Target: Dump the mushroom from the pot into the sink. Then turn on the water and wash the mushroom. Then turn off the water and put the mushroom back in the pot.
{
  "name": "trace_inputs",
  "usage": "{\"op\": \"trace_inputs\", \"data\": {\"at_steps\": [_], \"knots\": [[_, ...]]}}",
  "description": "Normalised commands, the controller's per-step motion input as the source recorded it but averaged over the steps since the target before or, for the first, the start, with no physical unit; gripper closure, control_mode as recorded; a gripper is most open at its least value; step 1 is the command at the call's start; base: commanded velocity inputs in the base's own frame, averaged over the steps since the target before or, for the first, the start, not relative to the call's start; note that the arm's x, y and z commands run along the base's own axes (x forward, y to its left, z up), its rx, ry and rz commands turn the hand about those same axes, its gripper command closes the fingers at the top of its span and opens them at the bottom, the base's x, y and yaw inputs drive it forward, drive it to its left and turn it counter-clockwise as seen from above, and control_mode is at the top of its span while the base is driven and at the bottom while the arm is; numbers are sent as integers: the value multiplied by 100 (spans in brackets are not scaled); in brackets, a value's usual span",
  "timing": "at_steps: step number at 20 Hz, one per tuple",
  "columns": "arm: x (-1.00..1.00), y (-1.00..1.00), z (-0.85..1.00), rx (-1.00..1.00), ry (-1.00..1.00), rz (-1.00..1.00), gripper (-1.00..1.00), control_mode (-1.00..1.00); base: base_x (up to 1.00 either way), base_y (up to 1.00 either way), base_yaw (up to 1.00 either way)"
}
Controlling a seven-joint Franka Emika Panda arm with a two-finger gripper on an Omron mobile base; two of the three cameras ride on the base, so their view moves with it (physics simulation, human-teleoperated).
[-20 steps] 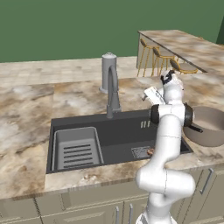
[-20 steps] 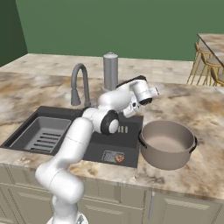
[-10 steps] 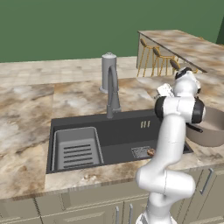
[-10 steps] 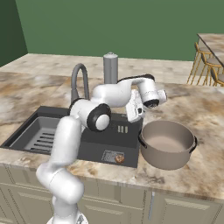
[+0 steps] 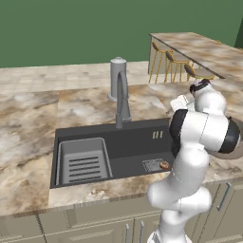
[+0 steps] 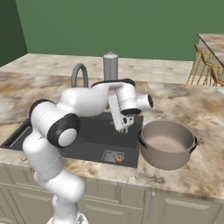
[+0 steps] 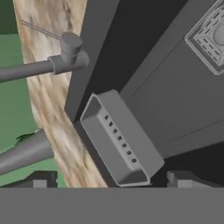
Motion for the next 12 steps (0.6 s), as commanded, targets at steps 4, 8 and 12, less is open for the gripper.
{"op": "trace_inputs", "data": {"at_steps": [4, 8, 12], "knots": [[-9, 41, 50, -24, -4, -1, -100, -100, 0, 0, 0], [0, 16, 34, -28, 0, 0, -100, -100, 0, 0, 0], [0, -8, 7, -26, 0, 0, -100, -100, 0, 0, 0]]}}
